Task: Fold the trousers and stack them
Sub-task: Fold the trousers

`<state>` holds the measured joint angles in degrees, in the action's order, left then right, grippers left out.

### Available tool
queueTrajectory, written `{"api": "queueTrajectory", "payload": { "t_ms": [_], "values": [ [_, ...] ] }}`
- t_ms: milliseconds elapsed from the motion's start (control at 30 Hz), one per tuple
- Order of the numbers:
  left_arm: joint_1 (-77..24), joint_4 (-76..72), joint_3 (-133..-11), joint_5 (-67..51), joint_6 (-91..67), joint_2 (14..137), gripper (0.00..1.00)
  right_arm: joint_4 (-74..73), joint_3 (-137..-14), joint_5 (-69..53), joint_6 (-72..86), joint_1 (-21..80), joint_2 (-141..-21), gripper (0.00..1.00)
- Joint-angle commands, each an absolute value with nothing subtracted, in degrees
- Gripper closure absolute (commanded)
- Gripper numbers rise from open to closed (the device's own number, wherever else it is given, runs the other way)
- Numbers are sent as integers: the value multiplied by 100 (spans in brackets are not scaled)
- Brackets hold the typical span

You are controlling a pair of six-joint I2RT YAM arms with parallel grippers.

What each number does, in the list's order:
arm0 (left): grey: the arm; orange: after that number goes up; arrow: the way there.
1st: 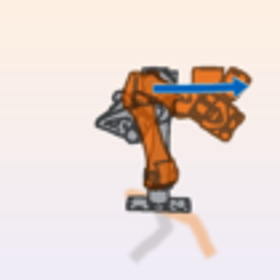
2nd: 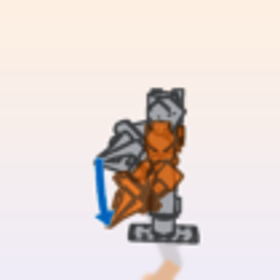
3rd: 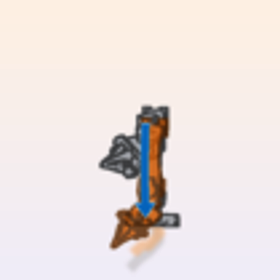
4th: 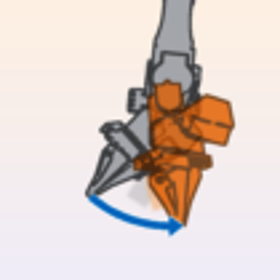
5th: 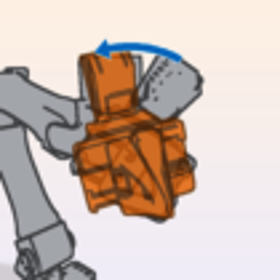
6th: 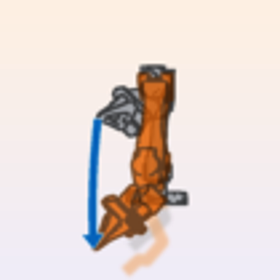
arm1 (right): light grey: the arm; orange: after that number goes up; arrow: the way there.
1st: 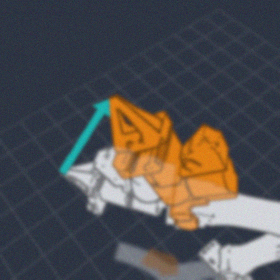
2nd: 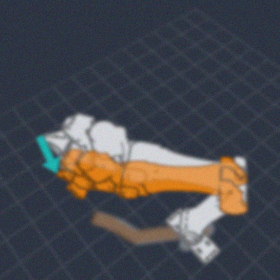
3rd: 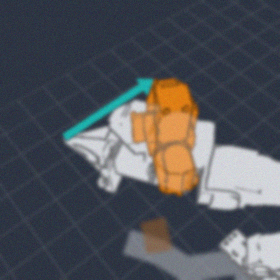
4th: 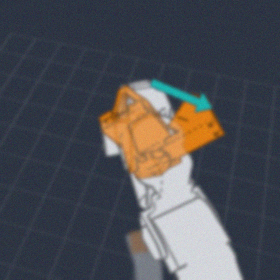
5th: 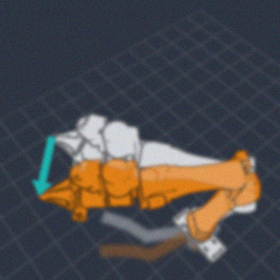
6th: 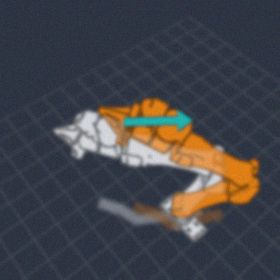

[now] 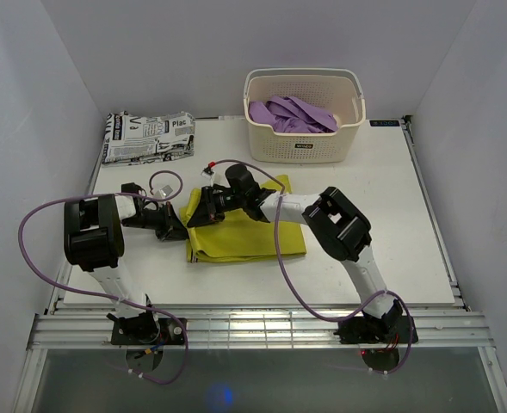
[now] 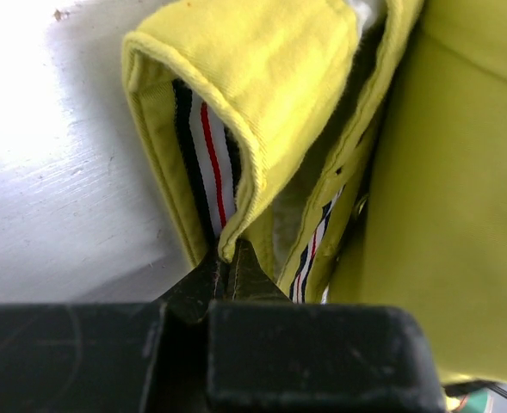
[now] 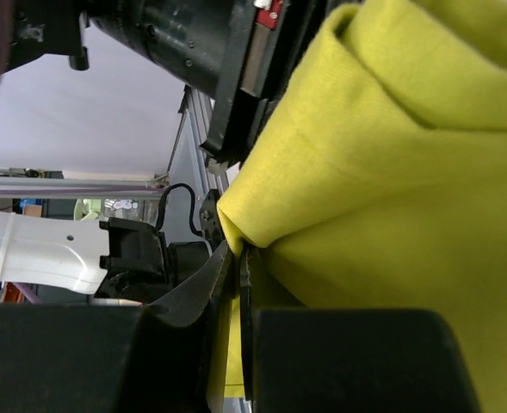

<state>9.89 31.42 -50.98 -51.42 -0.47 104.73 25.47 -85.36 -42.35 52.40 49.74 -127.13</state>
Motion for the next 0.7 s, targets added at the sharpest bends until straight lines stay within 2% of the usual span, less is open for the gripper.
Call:
{"api": "queueTrajectory", "payload": {
  "t_ms": [0,233,267,333,367,400,433,500,533,600,667],
  "values": [
    [905,3050,-4940,-4843,62,10362,100,2979,-8894,-4122,5414,5045,-12832,92],
    [914,3041,-4931,-4773,-140,10310,98,3181,-9062,-4148,5546,5071,-13122,91],
    [923,3067,-4992,-4764,-158,10327,86,3190,-9044,-4166,5555,5071,-13105,85],
    [949,3207,-5062,-4772,-150,10353,78,3199,-8957,-4184,5546,5063,-13009,72],
    [984,3252,-5123,-4738,-141,10362,67,3199,-8921,-4201,5537,5063,-12956,69],
    [1071,3313,-5159,-4685,-141,10345,61,3191,-8877,-4210,5511,5054,-12877,64],
    [1142,3461,-5211,-4658,-123,10327,57,3190,-8825,-4245,5424,5045,-12711,53],
    [1422,3629,-5378,-4632,-44,10275,48,3138,-8675,-4289,5292,4975,-12525,48],
    [1537,3804,-5449,-4623,-18,10266,46,3068,-8631,-4306,5117,4949,-12316,42],
    [1852,3998,-5685,-4588,156,10239,44,2823,-8535,-4324,4905,4852,-12095,36],
    [2047,4209,-5809,-4553,202,10187,41,2585,-8490,-4429,4433,4755,-11726,35]
  ]
}}
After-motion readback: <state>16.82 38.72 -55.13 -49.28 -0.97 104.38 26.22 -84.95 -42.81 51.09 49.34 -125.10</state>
